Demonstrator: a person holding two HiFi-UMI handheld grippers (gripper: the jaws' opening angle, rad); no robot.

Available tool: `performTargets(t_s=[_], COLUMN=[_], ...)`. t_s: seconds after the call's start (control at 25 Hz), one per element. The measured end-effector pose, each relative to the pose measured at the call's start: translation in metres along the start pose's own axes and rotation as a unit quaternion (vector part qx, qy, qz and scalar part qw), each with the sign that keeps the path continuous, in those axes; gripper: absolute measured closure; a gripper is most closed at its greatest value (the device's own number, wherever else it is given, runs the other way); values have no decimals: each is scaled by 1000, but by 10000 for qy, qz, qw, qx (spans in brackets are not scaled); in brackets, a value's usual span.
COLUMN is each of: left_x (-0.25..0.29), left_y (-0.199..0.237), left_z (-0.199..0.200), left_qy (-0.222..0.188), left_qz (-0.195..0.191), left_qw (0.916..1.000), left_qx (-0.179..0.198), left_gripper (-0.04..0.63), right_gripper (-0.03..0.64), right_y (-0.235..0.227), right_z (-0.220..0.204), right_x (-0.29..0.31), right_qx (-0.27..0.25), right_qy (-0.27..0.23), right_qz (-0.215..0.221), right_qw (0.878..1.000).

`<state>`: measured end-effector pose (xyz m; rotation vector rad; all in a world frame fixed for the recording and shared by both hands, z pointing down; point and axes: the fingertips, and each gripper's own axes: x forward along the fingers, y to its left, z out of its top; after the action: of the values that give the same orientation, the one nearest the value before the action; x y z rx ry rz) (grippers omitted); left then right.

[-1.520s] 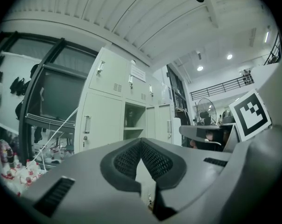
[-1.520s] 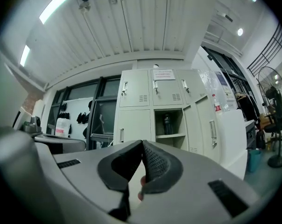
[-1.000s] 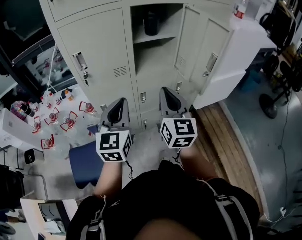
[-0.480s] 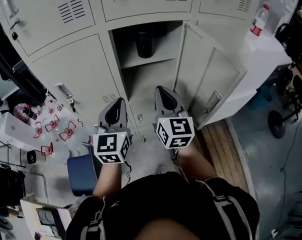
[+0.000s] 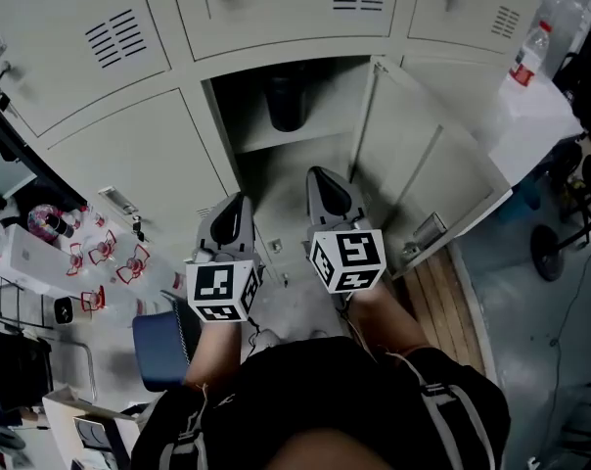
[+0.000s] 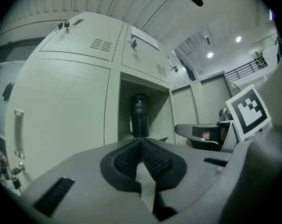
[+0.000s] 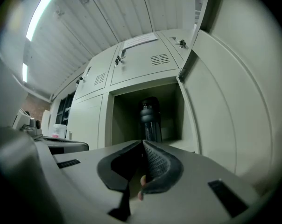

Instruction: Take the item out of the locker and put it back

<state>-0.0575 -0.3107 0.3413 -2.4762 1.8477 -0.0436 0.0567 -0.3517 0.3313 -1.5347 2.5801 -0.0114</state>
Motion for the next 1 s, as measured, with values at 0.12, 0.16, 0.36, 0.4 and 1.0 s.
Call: performTargets(t_s=[0.12,0.16,0.36,0.4,1.0], left_x=[7,9,15,16,2], left_y=[5,6,11,13,48], left_z=[5,5,3,3,-6], left_qy=[-75,-77,-115,-114,-70], left_qz=[-62,-93,-150,-148,163], left_qw=[9999,9999,9998,9998,9998], left_qx=[44,57,12,11,-78], left_gripper=[583,583,583,583,583], right_gripper=[600,600,286,257,175], right_y=[2,3,5,4,0], right_z=[0,1,7,9,54], right_x=[10,13,28,32,115], right_qx=[-105,-157,-217,-224,-219], right_qy=[-9,-20,-168,-186,-81], right_qz=[21,42,184,139,42], right_qw=[9999,9999,9995,9995,9997])
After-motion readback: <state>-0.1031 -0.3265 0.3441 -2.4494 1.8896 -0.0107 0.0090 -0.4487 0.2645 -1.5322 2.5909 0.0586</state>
